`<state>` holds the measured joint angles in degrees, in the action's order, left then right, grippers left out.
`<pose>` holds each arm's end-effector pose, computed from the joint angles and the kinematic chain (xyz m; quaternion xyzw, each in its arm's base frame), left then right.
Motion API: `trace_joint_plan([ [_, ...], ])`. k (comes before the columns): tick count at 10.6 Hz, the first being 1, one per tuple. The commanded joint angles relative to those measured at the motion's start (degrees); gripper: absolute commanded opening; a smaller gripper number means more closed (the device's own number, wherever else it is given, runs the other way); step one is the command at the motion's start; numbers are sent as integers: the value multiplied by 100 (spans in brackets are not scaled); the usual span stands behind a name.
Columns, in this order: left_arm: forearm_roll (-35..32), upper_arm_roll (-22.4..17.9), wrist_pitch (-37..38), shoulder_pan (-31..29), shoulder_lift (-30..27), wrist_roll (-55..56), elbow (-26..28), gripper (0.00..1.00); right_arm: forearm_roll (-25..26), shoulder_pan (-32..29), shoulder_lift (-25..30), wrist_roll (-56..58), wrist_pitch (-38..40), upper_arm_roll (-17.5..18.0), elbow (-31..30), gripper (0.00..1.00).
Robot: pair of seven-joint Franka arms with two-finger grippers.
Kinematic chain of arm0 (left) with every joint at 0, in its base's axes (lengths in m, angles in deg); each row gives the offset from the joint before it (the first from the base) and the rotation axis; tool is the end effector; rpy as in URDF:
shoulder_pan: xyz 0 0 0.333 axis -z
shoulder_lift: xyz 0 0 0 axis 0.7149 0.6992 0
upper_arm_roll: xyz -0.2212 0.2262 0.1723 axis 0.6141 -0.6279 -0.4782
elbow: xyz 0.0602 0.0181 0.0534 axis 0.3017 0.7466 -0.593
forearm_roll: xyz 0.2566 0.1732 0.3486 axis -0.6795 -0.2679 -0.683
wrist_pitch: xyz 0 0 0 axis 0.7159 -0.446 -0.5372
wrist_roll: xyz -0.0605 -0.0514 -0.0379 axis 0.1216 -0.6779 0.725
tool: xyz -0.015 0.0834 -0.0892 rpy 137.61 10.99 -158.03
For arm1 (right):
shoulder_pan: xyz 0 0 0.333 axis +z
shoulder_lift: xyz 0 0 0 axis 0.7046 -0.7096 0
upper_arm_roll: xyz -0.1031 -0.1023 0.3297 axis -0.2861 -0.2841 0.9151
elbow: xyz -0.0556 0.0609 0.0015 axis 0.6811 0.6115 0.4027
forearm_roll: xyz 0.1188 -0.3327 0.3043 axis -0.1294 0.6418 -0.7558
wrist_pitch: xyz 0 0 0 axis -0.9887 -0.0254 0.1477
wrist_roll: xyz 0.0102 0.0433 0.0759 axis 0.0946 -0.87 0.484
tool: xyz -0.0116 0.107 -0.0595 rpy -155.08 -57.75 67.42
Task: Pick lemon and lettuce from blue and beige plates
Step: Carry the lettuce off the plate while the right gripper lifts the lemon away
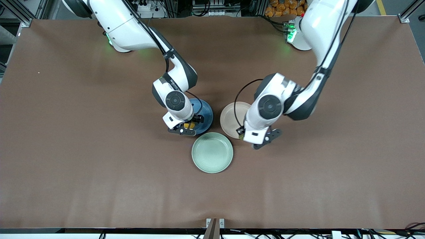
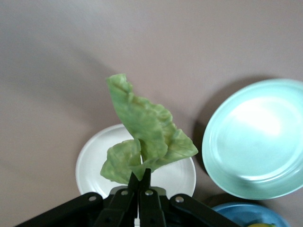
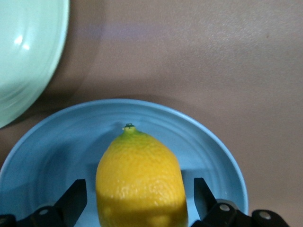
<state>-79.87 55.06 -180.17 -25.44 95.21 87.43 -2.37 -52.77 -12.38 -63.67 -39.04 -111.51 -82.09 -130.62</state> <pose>0.6852 -0.4047 0.3326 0.9568 0.2855 -0.0524 0.0150 0.5901 0.4511 0.1463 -0.9952 0.0770 0.0608 0.0015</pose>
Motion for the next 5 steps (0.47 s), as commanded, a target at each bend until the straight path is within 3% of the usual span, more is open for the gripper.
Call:
trace_joint_plan([
  [1, -158, 23, 301, -507, -362, -94, 111, 0, 177, 36, -54, -245, -136, 26, -20, 90],
  [3, -158, 32, 355, -990, -363, -873, 155, 0, 177, 45, -45, -253, -119, 26, -11, 43],
  [4, -158, 32, 477, -1201, -354, -1234, 164, 0, 177, 45, -45, -254, -93, 26, -2, 26],
  [5, -158, 32, 539, -1429, -320, -1620, 173, 0, 177, 36, -19, -245, -58, 35, 6, 22],
])
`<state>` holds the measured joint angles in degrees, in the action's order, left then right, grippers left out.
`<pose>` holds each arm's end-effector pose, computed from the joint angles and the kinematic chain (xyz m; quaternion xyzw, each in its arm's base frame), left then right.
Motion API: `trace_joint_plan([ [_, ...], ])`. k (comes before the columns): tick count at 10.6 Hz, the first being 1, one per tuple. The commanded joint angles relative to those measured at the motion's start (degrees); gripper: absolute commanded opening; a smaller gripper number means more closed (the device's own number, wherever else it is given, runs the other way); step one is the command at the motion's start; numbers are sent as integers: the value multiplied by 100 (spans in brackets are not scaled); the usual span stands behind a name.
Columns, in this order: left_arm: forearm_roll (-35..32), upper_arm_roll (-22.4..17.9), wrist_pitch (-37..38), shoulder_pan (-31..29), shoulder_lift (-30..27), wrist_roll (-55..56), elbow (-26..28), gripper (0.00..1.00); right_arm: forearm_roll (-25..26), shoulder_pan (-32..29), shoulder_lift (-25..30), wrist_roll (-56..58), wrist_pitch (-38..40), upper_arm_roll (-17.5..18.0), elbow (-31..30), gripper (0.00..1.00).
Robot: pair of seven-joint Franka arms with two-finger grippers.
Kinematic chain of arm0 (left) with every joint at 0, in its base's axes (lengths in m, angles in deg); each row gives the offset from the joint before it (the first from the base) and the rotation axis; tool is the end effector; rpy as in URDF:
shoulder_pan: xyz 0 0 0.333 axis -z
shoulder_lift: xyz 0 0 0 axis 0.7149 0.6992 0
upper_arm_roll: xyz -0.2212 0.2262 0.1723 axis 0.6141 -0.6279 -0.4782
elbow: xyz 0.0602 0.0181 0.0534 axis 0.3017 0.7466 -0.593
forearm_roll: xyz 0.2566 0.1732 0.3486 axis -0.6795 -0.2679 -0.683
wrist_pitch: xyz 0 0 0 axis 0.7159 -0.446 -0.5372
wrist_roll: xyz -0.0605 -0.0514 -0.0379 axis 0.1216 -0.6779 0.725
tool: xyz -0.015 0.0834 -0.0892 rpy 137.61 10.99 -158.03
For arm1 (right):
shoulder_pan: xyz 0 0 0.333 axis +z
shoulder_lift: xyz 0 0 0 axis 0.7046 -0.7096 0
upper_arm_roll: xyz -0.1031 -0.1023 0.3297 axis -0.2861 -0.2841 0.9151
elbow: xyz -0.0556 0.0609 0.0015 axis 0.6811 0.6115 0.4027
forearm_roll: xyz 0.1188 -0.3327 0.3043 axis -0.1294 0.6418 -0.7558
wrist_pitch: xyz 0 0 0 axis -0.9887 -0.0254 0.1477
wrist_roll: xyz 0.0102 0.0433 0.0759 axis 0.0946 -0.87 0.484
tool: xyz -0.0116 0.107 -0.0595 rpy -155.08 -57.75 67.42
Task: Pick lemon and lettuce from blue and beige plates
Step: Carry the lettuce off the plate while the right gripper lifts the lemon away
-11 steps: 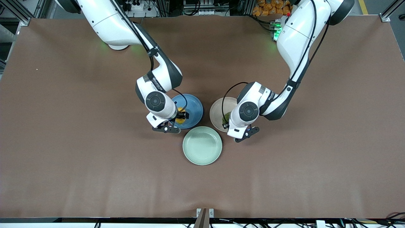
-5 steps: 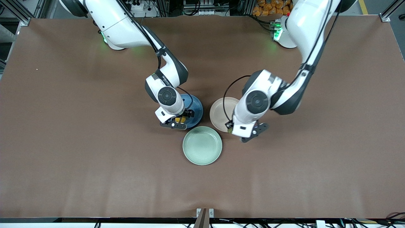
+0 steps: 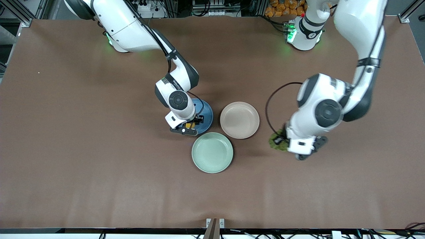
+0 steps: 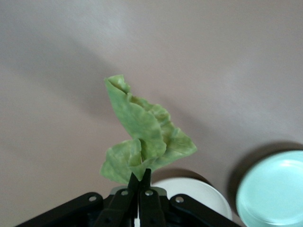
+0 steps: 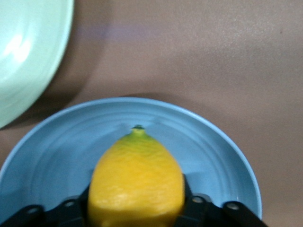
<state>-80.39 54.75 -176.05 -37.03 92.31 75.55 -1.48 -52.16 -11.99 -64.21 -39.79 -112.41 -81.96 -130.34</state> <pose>0.7404 -0.2516 0.3576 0.9581 0.2807 -0.0573 0.0057 0.5881 0.4574 0.1428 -0.9956 0.0760 0.0546 0.0025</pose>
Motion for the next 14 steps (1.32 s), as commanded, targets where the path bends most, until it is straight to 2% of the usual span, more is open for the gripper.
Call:
trace_joint_plan([
  [1, -106, 64, 145, -489, 31, -784, 135, 0, 100, -11, 79, -153, 59, 39, -22, 21],
  [4, -106, 55, 146, -1070, 400, -1751, 206, 0, 100, -160, 377, 74, 636, 48, 48, 18],
  [5, -106, 55, 137, -1158, 479, -1893, 197, 10, 74, -274, 553, 397, 944, 48, 48, 18],
  [6, -106, 55, 137, -1159, 550, -1921, 189, 64, 65, -405, 720, 714, 1242, 39, 39, 17],
  [7, -115, 47, 145, -1168, 533, -1912, 188, 100, 65, -537, 835, 1030, 1428, 22, 22, 17],
  [8, -106, 46, 146, -1185, 481, -1904, 162, 100, 65, -652, 923, 1381, 1474, -5, -4, 17],
  [11, -158, 46, 250, -1133, 78, -1903, 145, 100, 65, -880, 1177, 2733, 1483, -460, -144, 16],
  [12, -385, 99, 338, -1124, -107, -1895, 136, 100, 65, -1012, 1300, 3261, 1439, -610, -319, 12],
  [14, -659, 152, 487, -1045, -493, -1903, 136, 100, 65, -1153, 1538, 3965, 1430, -979, -600, 9],
])
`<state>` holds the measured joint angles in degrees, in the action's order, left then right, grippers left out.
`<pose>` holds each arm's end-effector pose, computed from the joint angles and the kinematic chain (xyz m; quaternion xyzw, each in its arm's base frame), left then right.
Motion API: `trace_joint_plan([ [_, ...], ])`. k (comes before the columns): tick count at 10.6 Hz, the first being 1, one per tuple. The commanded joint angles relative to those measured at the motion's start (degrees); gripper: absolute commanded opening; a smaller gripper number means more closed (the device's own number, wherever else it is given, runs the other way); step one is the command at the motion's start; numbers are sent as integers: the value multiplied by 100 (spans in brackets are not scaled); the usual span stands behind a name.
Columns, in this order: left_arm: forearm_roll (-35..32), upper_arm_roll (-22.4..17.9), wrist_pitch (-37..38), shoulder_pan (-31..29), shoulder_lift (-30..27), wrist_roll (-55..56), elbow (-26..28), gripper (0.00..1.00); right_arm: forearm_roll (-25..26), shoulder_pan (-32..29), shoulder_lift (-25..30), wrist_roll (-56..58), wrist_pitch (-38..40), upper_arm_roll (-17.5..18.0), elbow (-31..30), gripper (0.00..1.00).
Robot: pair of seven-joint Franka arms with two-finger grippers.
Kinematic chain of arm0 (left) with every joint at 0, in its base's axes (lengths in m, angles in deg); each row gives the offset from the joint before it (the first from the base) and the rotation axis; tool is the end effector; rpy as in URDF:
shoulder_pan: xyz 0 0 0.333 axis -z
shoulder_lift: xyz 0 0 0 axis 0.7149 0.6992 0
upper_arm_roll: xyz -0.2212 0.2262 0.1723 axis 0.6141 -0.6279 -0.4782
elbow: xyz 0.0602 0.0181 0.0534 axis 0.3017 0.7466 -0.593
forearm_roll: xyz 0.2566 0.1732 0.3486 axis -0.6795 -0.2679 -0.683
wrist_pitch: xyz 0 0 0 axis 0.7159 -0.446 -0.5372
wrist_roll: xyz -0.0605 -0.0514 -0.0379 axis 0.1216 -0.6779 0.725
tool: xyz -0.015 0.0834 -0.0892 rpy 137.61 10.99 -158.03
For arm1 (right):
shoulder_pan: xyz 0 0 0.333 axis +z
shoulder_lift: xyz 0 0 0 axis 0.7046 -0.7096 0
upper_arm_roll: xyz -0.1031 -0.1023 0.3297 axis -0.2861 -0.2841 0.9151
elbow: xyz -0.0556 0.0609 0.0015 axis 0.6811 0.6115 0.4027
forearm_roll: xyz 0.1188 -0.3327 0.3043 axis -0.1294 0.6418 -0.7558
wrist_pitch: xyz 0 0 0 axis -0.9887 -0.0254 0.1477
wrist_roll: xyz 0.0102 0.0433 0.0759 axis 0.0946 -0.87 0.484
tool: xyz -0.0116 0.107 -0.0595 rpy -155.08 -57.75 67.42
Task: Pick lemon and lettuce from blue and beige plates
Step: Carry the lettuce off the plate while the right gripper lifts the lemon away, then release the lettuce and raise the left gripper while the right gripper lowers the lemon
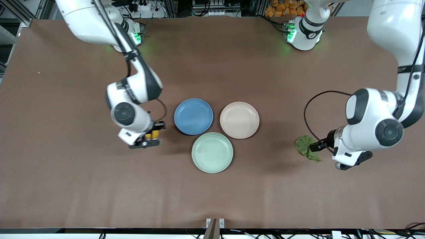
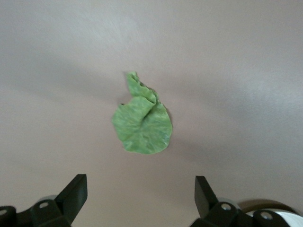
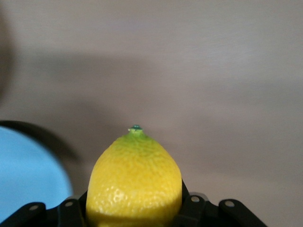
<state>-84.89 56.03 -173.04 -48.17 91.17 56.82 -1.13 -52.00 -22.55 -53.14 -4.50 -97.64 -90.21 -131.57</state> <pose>0.7654 -0.1105 0.3670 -0.9795 -0.1922 0.0579 0.0180 0.6855 0.2457 0.2552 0.9932 0.0818 -0.0792 0.0257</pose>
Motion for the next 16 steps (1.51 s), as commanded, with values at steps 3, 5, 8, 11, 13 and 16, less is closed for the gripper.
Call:
trace_joint_plan([
  [3, -209, 94, 416, 59, -968, -458, 101, 100, 5, -431, 564, 1431, -82, -610, -558, 7],
  [5, -209, 85, 565, 24, -1276, -969, 101, 100, -13, -528, 572, 1828, -248, -927, -681, 5],
  [8, -209, 94, 1075, 42, -1733, -1207, 101, 100, -22, -739, 555, 1847, -1073, -1034, -1181, 0],
  [11, -131, 94, 1426, 16, -2199, -1610, 101, 100, -582, -810, 485, 1926, -1655, -1034, -1577, 0],
  [13, -104, 77, 1541, 15, -2270, -1823, 67, 100, -690, -810, 336, 2102, -1717, -1034, -1587, 0],
  [16, 71, -90, 1612, 86, -2517, -2051, 137, 100, -690, -801, -147, 2111, -2269, -1025, -1578, 1],
])
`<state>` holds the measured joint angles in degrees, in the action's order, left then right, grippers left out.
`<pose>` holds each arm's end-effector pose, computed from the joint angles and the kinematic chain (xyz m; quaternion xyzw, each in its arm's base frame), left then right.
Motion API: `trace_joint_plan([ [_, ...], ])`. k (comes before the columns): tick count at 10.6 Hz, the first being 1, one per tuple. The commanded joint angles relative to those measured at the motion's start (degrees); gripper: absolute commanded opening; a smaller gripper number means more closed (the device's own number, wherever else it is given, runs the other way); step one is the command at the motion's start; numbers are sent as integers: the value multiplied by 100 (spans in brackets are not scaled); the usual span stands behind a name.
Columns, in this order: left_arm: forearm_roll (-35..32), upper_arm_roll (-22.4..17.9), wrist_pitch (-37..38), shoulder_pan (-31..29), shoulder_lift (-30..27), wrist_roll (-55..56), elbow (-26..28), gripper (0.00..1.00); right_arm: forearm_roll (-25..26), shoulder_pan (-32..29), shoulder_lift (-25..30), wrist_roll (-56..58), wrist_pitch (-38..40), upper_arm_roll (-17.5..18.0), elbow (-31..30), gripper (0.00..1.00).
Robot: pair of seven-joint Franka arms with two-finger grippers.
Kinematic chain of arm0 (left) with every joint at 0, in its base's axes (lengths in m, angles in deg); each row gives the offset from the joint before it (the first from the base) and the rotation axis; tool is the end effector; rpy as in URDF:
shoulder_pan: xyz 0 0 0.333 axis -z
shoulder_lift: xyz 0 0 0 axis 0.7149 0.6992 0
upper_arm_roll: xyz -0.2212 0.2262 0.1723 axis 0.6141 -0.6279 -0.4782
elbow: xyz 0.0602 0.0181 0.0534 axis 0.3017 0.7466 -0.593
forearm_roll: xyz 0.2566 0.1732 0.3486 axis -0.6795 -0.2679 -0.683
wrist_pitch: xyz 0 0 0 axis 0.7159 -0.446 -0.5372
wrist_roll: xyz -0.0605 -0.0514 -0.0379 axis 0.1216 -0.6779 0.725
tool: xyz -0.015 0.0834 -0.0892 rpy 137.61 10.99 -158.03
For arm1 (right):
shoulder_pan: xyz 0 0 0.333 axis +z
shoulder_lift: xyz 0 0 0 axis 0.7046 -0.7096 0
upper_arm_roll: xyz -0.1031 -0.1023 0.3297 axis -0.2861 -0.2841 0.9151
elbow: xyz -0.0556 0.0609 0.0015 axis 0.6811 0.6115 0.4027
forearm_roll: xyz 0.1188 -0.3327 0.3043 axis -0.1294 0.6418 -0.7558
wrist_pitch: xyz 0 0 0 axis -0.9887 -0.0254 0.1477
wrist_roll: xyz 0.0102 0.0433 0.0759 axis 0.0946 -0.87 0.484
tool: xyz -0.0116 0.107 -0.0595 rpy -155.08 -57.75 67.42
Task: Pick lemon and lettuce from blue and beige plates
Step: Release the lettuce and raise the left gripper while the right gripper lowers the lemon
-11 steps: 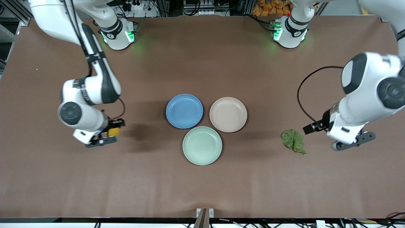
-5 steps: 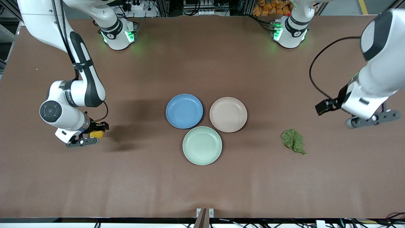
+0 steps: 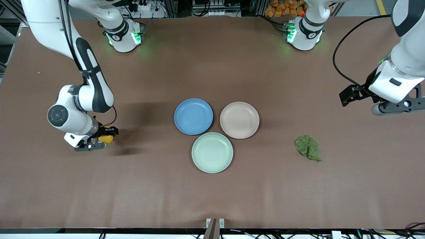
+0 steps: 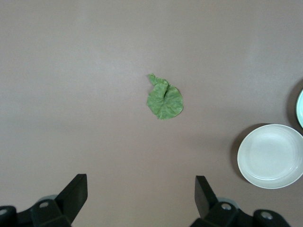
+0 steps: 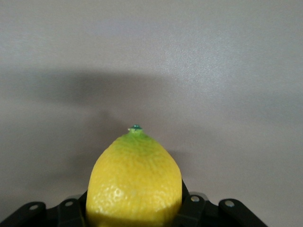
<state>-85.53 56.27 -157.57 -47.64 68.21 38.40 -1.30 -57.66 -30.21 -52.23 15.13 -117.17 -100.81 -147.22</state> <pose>0.6623 -0.1131 0.6347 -0.9982 -0.0340 -0.0121 0.0468 0.6683 0.0163 0.1752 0.9972 0.0641 -0.0344 0.0157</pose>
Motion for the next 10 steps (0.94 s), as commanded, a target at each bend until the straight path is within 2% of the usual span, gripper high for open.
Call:
trace_joint_plan([
  [1, 274, -210, 65, 41, -281, -219, 179, 100, -124, -17, -335, 139, -431, 35, -3, 1],
  [4, 363, -431, 56, 121, -580, -359, 469, 100, -142, -17, -494, 139, -564, 52, 5, 4],
  [5, 372, -422, 56, 77, -650, -377, 565, 100, -142, -17, -529, 139, -642, 52, 5, 13],
  [6, 390, -396, 64, 33, -686, -377, 592, 100, -142, -17, -546, 139, -643, 52, 40, 69],
  [7, 390, -326, 73, -98, -695, -386, 584, 100, -142, -8, -512, 139, -599, 52, 58, 100],
  [8, 390, -282, 73, -143, -686, -421, 584, 100, -142, 18, -433, 122, -521, 52, 145, 100],
  [10, 433, -281, 73, -143, -660, -465, 566, 100, -142, 36, -222, 121, 598, 52, 749, 100],
])
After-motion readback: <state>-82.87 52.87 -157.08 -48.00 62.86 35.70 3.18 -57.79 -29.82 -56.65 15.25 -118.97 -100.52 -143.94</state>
